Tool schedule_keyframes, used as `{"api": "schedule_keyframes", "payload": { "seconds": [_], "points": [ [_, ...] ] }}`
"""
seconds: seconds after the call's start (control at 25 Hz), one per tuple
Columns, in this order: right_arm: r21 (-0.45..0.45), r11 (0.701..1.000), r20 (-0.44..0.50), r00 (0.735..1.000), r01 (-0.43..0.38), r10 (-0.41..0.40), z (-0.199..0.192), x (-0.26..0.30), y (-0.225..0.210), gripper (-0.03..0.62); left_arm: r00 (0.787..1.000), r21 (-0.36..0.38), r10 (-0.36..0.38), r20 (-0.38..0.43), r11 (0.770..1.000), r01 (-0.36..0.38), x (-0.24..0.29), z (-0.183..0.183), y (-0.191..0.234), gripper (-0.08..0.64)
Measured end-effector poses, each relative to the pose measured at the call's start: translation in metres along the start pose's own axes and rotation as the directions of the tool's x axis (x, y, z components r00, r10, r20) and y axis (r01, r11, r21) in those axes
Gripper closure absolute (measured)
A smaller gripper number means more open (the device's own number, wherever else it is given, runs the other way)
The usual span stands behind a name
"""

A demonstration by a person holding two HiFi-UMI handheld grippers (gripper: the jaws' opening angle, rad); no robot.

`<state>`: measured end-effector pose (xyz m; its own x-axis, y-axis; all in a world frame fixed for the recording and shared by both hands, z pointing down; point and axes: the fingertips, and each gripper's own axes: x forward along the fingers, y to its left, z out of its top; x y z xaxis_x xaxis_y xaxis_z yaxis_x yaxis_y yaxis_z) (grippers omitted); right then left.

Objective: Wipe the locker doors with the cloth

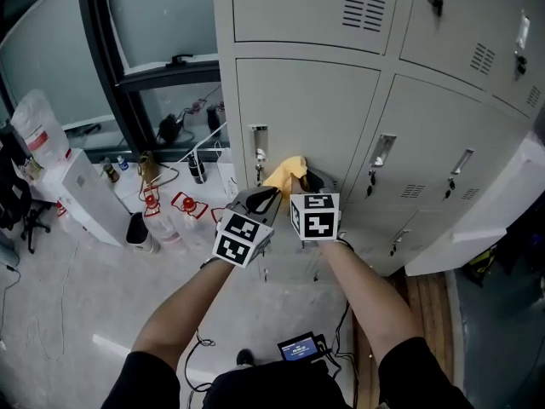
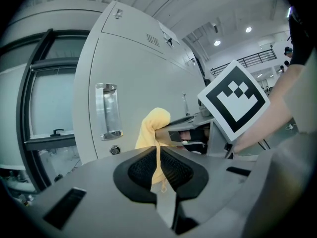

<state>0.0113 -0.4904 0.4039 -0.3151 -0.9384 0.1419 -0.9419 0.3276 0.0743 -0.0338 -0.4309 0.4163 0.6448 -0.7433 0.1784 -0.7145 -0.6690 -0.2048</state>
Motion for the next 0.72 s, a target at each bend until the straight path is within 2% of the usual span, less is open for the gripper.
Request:
{"api": "schedule_keyframes", "payload": {
  "seconds": [0.72],
  "points": [
    [0.027, 0.990, -0.016, 0.990, 0.140, -0.139, -0.015, -0.040, -0.100, 0.525, 0.995, -0.001, -0.100, 0.022, 0.995, 0.100, 0.057, 0.018, -0.057, 0.525]
  ]
}}
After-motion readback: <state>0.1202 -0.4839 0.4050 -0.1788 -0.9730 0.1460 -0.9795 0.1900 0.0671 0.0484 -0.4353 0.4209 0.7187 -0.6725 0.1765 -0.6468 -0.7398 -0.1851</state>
